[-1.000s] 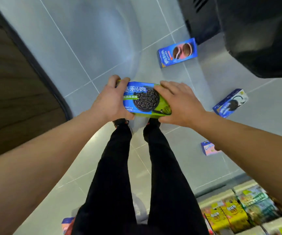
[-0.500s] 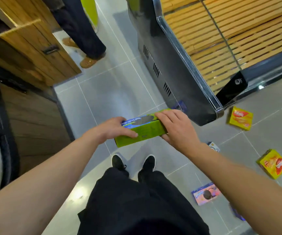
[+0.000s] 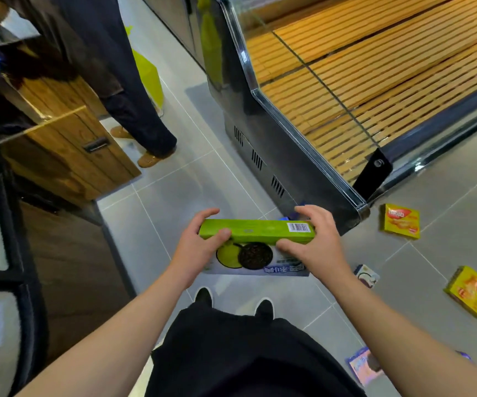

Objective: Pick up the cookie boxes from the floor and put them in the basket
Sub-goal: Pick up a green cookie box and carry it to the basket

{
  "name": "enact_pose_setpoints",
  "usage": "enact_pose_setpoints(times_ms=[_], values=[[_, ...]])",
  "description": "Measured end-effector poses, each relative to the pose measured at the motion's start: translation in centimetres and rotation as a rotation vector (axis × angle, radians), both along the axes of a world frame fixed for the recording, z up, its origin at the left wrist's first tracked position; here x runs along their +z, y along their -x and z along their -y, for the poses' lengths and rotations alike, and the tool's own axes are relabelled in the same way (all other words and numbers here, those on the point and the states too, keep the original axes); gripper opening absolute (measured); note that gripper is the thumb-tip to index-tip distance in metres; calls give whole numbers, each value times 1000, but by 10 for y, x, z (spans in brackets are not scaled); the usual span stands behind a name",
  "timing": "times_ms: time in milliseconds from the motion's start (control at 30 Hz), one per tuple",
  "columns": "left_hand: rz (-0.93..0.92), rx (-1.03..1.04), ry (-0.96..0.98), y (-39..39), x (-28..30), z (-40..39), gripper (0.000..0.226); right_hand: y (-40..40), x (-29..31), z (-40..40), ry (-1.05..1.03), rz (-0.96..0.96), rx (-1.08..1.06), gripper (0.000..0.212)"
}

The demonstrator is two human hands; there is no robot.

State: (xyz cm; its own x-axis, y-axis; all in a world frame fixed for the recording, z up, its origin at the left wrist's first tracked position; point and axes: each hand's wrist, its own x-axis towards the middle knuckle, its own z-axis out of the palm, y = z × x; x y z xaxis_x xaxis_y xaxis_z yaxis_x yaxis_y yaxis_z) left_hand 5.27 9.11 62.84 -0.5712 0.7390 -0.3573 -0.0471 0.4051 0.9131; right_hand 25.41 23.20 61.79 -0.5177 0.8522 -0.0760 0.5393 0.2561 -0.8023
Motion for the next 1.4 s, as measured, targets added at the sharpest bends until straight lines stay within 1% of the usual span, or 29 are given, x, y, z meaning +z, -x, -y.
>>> enact_pose_setpoints(times_ms=[67, 167, 300, 400, 467, 533, 600, 667, 733, 767, 867, 967, 1033, 1133, 1300, 1400], values=[[78, -23, -15, 8, -2, -1, 34, 1, 2, 12, 124, -64, -124, 72], [146, -97, -27, 22, -6, -8, 32, 6, 1, 33, 283, -143, -291, 59], [179, -274, -4, 45, -16, -19, 37, 19, -1, 72, 339, -181, -526, 52], [164, -500, 28, 57, -21, -25, 39, 27, -3, 118, 391, -259, -778, 48], [157, -640, 53, 57, -21, -30, 40, 32, -4, 148, 406, -326, -927, 48], [179, -772, 86, 48, -22, -28, 42, 33, -8, 181, 396, -337, -1073, 50], [183, -912, 101, 30, -25, -21, 44, 27, -7, 217, 366, -344, -1247, 54], [156, -1018, 104, 15, -26, -15, 50, 24, -4, 244, 342, -352, -1359, 52], [135, -1201, 103, -12, -25, -5, 54, 16, 0, 282, 307, -393, -1529, 49], [136, -1283, 105, -26, -26, 2, 52, 15, 2, 304, 291, -408, -1610, 48], [98, -1541, 109, -73, -22, 39, 50, 14, 5, 376, 236, -460, -1864, 45], [119, -1716, 105, -109, -14, 87, 48, 19, 8, 438, 198, -510, -2047, 42], [81, -1828, 79, -130, -10, 126, 43, 24, 6, 483, 171, -530, -2153, 42], [14, -1979, 45, -158, -9, 188, 46, 28, 4, 550, 112, -567, -2277, 41], [34, -2121, 115, -193, -8, 299, 48, 24, -1, 662, 18, -646, -2416, 36], [5, -2203, 111, -219, -9, 354, 52, 15, -4, 717, -23, -657, -2483, 38]])
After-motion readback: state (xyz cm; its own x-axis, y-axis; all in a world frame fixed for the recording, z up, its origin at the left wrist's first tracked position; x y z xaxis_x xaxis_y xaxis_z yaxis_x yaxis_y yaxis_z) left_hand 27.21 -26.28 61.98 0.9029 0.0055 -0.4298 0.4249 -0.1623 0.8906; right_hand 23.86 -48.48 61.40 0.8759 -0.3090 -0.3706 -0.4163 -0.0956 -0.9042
